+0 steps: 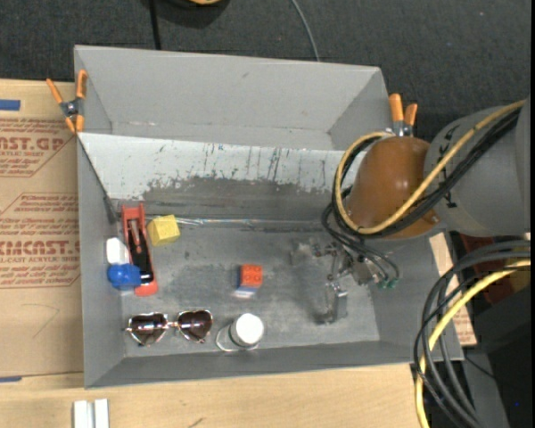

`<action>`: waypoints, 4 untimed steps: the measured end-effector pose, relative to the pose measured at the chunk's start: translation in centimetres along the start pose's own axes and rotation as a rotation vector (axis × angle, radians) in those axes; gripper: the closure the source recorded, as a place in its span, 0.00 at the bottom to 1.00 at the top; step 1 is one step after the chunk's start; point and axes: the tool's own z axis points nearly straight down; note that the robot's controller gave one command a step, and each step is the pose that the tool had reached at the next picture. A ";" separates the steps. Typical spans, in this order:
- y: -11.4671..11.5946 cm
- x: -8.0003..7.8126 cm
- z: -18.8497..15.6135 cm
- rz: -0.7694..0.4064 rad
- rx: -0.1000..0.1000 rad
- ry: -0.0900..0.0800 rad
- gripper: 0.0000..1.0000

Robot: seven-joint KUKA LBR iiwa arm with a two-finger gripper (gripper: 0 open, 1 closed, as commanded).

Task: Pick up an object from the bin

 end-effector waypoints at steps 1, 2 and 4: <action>0.2 -0.5 0.0 0.095 -0.001 0.000 0.00; 3.4 -1.1 0.0 0.280 0.000 0.000 0.00; 9.3 -4.6 -0.7 0.322 0.000 -0.003 0.00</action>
Offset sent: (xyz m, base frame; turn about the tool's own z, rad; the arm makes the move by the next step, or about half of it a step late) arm -0.0067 0.0865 0.0005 0.0473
